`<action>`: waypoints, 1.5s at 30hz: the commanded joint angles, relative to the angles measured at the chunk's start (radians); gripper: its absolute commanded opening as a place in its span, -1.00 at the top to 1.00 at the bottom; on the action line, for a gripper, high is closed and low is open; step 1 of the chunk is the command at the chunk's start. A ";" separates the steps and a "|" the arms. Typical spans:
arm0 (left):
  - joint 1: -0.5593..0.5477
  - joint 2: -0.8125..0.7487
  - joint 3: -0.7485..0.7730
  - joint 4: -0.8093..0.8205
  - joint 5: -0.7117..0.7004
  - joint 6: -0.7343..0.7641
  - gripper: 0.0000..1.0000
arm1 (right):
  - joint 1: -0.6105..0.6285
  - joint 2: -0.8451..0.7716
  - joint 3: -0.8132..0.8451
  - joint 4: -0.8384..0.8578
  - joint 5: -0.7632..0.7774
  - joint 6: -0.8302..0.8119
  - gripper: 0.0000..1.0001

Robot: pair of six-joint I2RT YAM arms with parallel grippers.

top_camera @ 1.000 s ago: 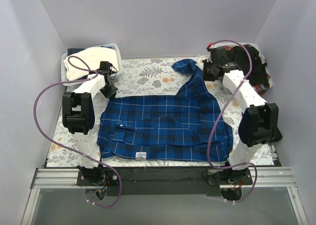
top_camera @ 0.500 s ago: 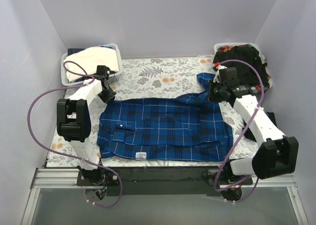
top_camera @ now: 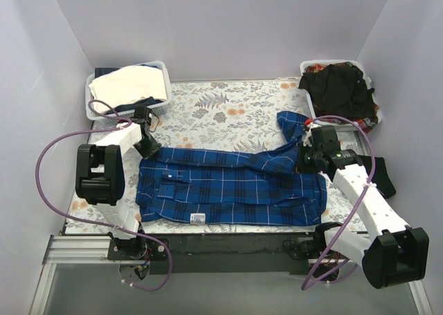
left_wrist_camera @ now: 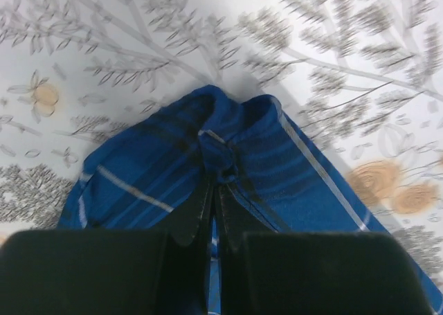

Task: Fold and stack the long sleeve shirts
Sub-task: Fold the shirt

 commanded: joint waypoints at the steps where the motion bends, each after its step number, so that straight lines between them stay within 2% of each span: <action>1: 0.026 -0.120 -0.082 0.036 -0.030 -0.009 1.00 | -0.006 -0.059 -0.052 -0.028 0.001 0.008 0.97; 6: 0.031 -0.111 -0.123 0.047 -0.020 -0.009 0.99 | -0.006 -0.094 -0.128 -0.031 -0.048 0.019 0.97; 8: 0.031 -0.102 -0.123 0.050 -0.015 -0.007 0.82 | -0.006 -0.102 -0.147 -0.032 -0.062 0.021 0.97; 9: 0.031 -0.100 -0.122 0.050 -0.012 -0.007 0.60 | -0.005 -0.100 -0.139 -0.032 -0.065 0.019 0.78; 11: 0.031 -0.103 -0.116 0.050 -0.009 -0.004 0.31 | -0.006 -0.100 -0.126 -0.043 -0.058 0.030 0.48; 12: 0.031 -0.106 -0.107 0.049 -0.007 -0.003 0.28 | -0.006 -0.097 -0.115 -0.055 -0.058 0.033 0.34; 14: 0.032 -0.117 -0.088 0.038 -0.006 -0.001 0.15 | -0.005 -0.097 -0.070 -0.097 -0.035 0.048 0.22; 15: 0.031 -0.122 -0.076 0.020 -0.007 -0.003 0.10 | -0.006 -0.100 -0.057 -0.107 -0.027 0.062 0.07; 18: 0.031 -0.157 -0.044 0.007 -0.001 -0.003 0.04 | -0.006 -0.113 0.028 -0.132 0.040 0.093 -0.07; 20: 0.031 -0.171 -0.030 0.003 0.000 -0.006 -0.04 | -0.006 -0.075 0.095 -0.134 0.095 0.110 -0.07; 23: 0.032 -0.188 -0.018 -0.010 -0.003 -0.003 -0.06 | -0.012 0.043 0.185 -0.126 0.244 0.127 -0.06; 27: 0.031 -0.209 -0.030 -0.011 -0.001 0.011 -0.10 | -0.064 0.206 0.259 -0.039 0.315 0.137 0.02; 32: 0.031 -0.243 -0.054 -0.017 0.013 0.017 -0.10 | -0.121 0.439 0.358 0.000 0.320 0.127 0.25; 35: 0.032 -0.254 -0.071 -0.014 0.017 0.022 -0.10 | -0.120 0.536 0.407 0.024 0.265 0.099 0.25; 37: 0.031 -0.255 -0.074 -0.019 0.013 0.027 -0.10 | -0.120 0.555 0.408 0.064 0.261 0.091 0.15; 38: 0.031 -0.257 -0.074 -0.019 0.014 0.030 -0.09 | -0.120 0.556 0.407 0.076 0.261 0.090 -0.02; 40: 0.031 -0.258 -0.073 -0.019 0.017 0.034 -0.10 | -0.121 0.559 0.407 0.104 0.266 0.096 -0.17; 41: 0.032 -0.258 -0.071 -0.017 0.022 0.036 -0.10 | -0.121 0.571 0.410 0.107 0.274 0.102 -0.39; 45: 0.032 -0.247 -0.063 -0.010 0.042 0.039 -0.10 | -0.120 0.630 0.419 0.113 0.271 0.113 -0.56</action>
